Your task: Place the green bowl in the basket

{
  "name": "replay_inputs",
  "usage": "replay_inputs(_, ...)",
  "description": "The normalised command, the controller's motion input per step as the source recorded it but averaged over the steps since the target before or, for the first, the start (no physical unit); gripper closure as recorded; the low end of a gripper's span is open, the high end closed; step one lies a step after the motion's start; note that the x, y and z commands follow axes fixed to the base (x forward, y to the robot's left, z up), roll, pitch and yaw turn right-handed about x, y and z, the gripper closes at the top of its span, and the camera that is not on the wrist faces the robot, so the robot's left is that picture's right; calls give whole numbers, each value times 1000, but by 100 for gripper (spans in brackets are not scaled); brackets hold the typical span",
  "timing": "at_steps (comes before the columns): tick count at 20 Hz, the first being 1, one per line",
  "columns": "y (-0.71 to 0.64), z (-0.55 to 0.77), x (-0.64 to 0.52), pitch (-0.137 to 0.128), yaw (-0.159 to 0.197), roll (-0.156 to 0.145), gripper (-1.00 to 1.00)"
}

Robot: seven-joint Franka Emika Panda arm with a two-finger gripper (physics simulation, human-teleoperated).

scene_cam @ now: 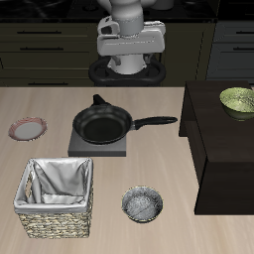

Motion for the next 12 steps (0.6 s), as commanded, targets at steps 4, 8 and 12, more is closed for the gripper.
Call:
replay_inputs(4,135,109,318,-18,2,-29,-100)
replay_inputs(8,98,131,304,-10,-10,-28,-100)
replay_inputs(12,234,104,254,-2,-4,-3,-100)
